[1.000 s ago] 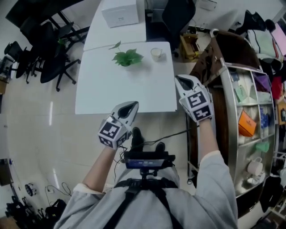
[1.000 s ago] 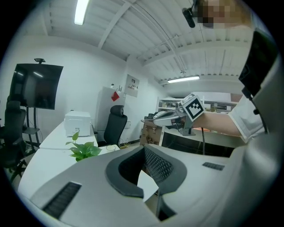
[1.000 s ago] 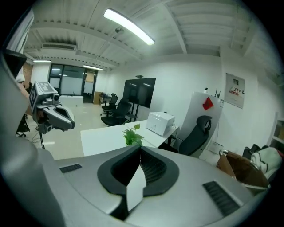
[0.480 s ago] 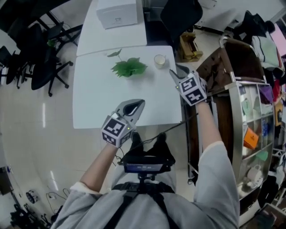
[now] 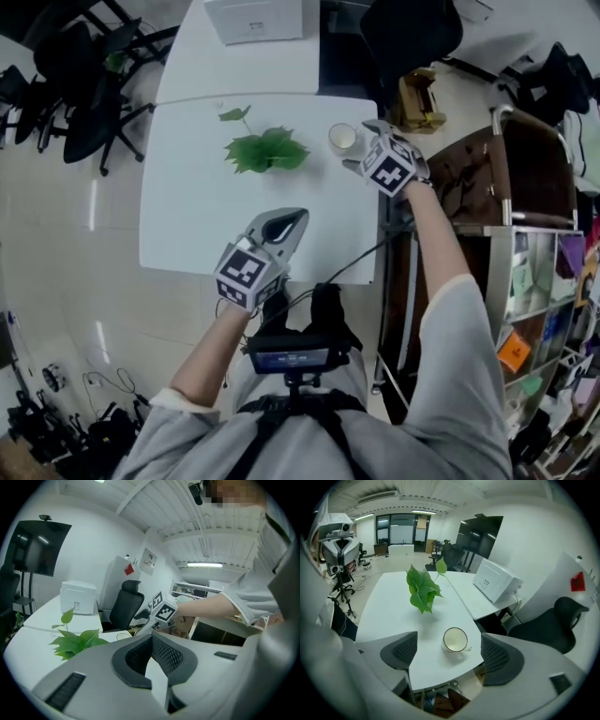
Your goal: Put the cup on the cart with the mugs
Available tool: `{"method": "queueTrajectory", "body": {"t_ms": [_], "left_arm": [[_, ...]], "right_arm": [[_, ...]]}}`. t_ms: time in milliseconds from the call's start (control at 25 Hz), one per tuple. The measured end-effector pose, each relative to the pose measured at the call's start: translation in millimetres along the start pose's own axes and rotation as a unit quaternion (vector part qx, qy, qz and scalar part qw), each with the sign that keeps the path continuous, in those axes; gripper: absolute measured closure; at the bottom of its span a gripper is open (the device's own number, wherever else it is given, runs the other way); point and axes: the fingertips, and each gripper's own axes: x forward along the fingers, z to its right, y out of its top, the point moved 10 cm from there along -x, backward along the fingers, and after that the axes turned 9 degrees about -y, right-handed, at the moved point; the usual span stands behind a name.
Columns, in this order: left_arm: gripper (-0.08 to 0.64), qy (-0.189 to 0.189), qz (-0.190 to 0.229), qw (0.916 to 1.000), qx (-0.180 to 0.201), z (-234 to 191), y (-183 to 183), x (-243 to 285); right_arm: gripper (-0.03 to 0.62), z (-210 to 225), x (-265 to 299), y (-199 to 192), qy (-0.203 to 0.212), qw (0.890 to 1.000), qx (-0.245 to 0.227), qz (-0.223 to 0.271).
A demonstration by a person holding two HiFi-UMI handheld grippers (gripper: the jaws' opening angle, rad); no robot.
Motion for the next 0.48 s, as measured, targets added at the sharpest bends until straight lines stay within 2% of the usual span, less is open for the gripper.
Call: {"method": "queueTrajectory", "body": {"t_ms": [280,480], "left_arm": [[0.555,0.016,-0.015,0.9994,-0.027,-15.9,-12.2,37.6],[0.555,0.022,-0.016,0.9993,-0.027,-31.1,-20.7,53.3]], "right_arm": [[0.152,7.3,75.0,-15.0,0.043,0.999,-0.024,-0.007],[0.149,8.0,112.6,-29.8,0.064,0.997,-0.044,-0.018]]}}
